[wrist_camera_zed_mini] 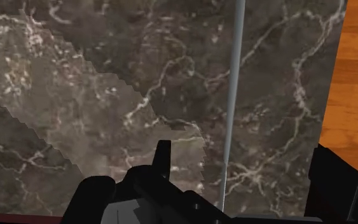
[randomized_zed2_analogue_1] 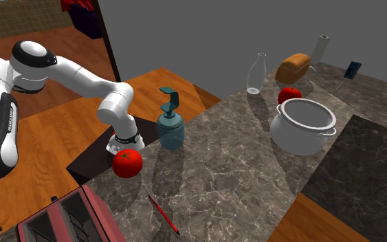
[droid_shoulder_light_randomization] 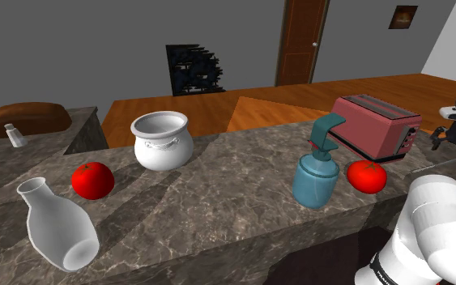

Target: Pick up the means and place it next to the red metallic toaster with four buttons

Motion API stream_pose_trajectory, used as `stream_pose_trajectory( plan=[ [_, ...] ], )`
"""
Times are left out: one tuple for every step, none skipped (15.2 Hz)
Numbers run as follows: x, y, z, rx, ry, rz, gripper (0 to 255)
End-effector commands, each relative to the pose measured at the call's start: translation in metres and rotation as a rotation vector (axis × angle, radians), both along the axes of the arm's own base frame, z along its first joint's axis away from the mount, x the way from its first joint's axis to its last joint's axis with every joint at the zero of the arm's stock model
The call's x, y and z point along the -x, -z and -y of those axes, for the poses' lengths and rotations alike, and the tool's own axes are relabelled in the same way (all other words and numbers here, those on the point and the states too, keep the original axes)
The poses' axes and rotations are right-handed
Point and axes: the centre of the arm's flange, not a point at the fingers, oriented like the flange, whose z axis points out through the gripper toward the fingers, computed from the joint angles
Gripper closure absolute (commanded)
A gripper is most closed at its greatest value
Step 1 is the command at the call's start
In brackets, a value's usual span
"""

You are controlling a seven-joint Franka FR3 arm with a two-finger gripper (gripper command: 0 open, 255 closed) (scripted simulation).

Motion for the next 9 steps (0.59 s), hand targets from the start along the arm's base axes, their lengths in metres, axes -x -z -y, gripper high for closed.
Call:
stream_pose_trajectory(
  plan=[
    [0.000, -0.020, -0.001, 0.000, 0.000, 0.000, 0],
    [-0.001, -0.033, -0.002, 0.000, 0.000, 0.000, 0],
    [-0.001, -0.044, -0.002, 0.000, 0.000, 0.000, 0],
    [-0.001, -0.044, -0.002, 0.000, 0.000, 0.000, 0],
    [-0.001, -0.044, -0.002, 0.000, 0.000, 0.000, 0],
    [-0.001, -0.044, -0.002, 0.000, 0.000, 0.000, 0],
    [-0.001, -0.044, -0.002, 0.000, 0.000, 0.000, 0],
    [-0.001, -0.044, -0.002, 0.000, 0.000, 0.000, 0],
    [-0.001, -0.044, -0.002, 0.000, 0.000, 0.000, 0]
  ],
)
